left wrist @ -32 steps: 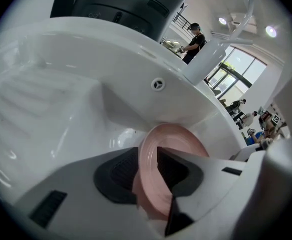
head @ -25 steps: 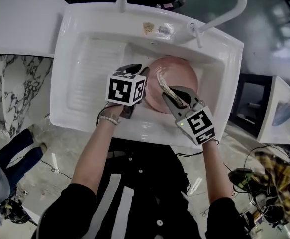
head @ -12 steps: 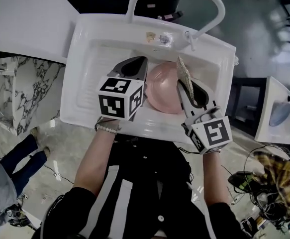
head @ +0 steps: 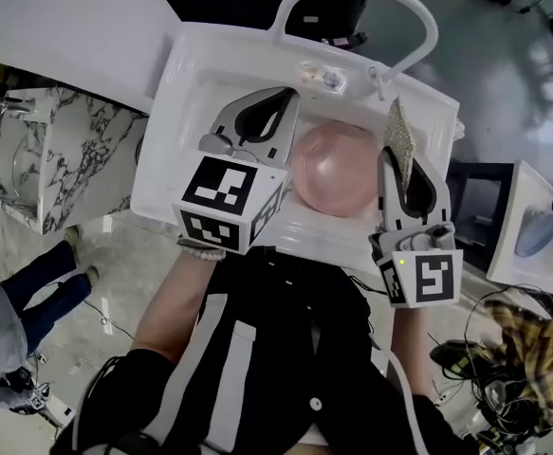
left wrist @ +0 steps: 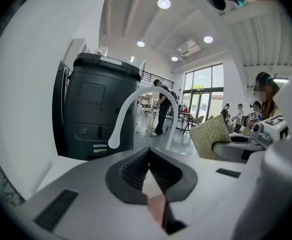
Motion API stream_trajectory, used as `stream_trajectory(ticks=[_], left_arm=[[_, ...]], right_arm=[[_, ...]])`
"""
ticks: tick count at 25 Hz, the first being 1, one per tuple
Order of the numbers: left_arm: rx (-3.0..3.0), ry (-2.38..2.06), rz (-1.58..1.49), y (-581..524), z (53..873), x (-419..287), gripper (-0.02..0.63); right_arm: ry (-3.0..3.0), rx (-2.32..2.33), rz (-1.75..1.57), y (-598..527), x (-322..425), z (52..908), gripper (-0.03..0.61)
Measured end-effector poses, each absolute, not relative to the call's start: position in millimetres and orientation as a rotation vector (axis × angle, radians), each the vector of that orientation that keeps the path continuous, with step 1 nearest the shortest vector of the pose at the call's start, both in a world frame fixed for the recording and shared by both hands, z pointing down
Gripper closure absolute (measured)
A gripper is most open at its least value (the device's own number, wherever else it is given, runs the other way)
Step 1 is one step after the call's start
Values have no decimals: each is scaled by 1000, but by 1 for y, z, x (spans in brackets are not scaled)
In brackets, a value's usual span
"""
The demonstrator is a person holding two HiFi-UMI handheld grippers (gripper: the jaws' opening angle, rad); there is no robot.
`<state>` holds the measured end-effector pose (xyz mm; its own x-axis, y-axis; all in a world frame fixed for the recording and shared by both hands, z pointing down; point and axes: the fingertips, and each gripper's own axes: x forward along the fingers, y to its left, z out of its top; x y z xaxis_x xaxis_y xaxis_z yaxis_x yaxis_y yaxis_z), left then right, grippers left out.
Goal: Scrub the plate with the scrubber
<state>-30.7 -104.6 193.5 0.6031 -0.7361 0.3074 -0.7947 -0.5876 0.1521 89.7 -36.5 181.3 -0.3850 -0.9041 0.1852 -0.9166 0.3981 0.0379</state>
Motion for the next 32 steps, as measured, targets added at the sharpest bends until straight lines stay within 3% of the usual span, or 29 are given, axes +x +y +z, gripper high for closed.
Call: stream_trajectory(ticks=[32], left_arm=[[2695, -1316, 400, -68, 166, -38, 612]], right_arm=[[-2524, 1537, 7, -17, 61, 165, 506]])
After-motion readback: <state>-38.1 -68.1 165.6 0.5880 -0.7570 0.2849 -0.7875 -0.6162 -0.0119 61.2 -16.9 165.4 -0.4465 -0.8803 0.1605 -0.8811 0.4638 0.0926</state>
